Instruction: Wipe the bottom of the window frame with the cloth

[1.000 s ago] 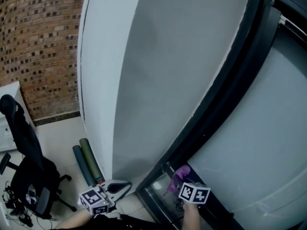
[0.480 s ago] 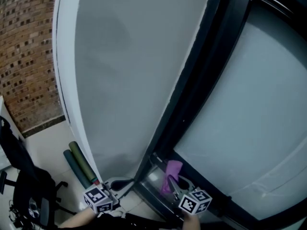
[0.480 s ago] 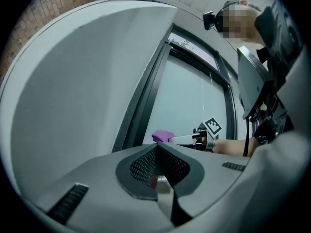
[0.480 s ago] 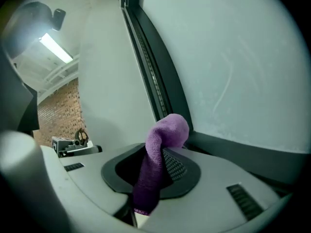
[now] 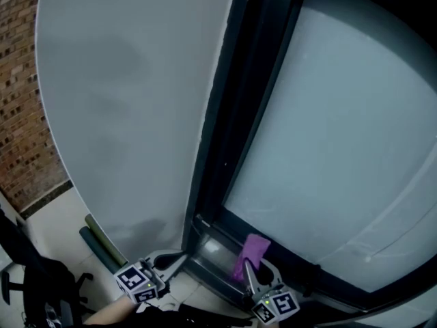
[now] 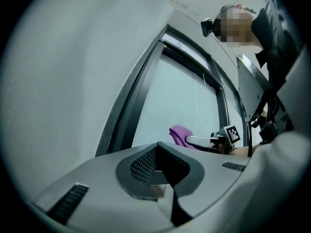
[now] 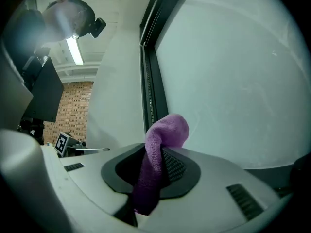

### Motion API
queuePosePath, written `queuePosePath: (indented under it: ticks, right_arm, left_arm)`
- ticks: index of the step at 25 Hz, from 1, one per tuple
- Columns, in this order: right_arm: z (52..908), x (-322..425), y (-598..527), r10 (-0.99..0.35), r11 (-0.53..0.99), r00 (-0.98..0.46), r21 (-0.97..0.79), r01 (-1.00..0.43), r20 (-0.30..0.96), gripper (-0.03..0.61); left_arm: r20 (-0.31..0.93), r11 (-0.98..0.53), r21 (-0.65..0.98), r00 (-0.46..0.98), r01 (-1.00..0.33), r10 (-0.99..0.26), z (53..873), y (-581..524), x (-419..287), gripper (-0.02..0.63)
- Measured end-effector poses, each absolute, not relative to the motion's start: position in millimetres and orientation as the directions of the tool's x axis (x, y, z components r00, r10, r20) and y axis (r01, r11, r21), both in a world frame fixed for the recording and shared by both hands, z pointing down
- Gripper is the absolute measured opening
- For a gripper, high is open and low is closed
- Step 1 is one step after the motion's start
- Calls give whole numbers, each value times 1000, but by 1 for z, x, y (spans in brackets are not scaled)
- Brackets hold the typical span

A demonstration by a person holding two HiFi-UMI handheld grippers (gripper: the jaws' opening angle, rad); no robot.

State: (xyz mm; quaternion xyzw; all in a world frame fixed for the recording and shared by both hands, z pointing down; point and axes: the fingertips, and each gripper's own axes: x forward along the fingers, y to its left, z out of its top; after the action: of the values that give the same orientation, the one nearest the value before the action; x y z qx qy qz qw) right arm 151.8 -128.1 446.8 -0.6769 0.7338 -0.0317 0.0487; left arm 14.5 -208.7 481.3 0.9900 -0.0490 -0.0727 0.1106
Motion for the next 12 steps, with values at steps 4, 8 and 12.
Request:
queuePosePath:
  ticks: [4,8,12]
  right_arm:
    - [445,165,-117,-999,14,-10,-102,-995,-42,83]
    - [455,168,-112,-1000,-26,27,-73,-997,-13,80]
    - [456,170,-111,-999,-37,38,-76,-996,-9,80]
  left_arm:
    - [-142,-976,213,986,-54,-86,477,-209,24,3]
    - [-125,-975,221,990,-37,-66,483,-207,30,3]
    - [-119,-977,213,991,-30,-56,482,-211,34,3]
